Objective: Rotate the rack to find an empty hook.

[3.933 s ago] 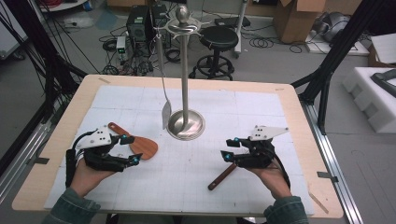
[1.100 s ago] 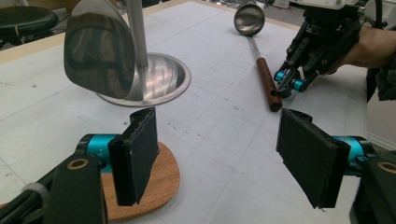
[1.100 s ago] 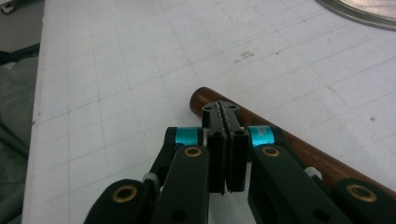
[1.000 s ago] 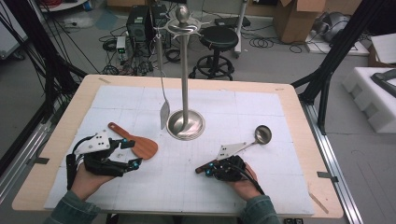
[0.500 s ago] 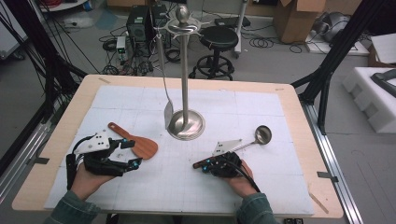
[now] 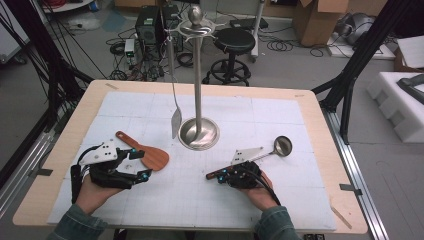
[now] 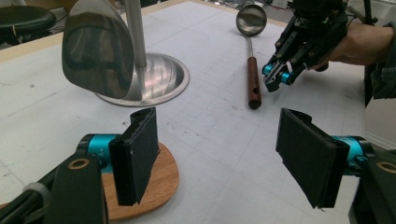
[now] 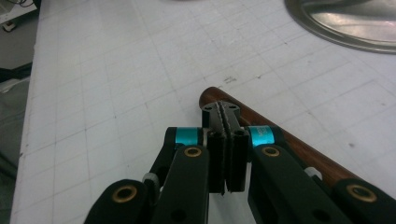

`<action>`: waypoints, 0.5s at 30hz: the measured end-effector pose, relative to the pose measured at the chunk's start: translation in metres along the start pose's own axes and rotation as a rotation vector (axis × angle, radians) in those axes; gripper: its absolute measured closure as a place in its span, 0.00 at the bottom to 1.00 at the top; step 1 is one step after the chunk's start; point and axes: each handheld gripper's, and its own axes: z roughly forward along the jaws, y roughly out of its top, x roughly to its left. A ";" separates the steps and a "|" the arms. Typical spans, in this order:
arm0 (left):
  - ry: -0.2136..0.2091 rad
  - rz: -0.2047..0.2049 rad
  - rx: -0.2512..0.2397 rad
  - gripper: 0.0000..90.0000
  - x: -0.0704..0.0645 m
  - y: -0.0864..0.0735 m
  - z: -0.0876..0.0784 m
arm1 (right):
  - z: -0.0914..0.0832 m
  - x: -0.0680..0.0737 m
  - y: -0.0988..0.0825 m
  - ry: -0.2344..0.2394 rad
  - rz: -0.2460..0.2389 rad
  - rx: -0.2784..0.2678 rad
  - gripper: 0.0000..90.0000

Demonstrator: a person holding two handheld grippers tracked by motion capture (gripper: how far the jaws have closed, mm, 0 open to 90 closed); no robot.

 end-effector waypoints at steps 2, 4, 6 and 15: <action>-0.002 0.001 -0.002 0.33 0.000 0.000 0.000 | -0.006 -0.002 0.000 -0.008 0.000 -0.003 1.00; -0.001 0.001 -0.004 0.33 0.000 0.000 -0.001 | -0.012 -0.004 0.001 -0.013 0.004 -0.016 1.00; -0.002 0.001 -0.005 0.33 0.000 0.000 -0.001 | -0.020 -0.007 0.002 -0.024 0.006 -0.023 1.00; 0.000 0.003 -0.001 0.33 0.000 0.000 0.000 | -0.057 -0.035 0.004 -0.105 0.042 -0.053 1.00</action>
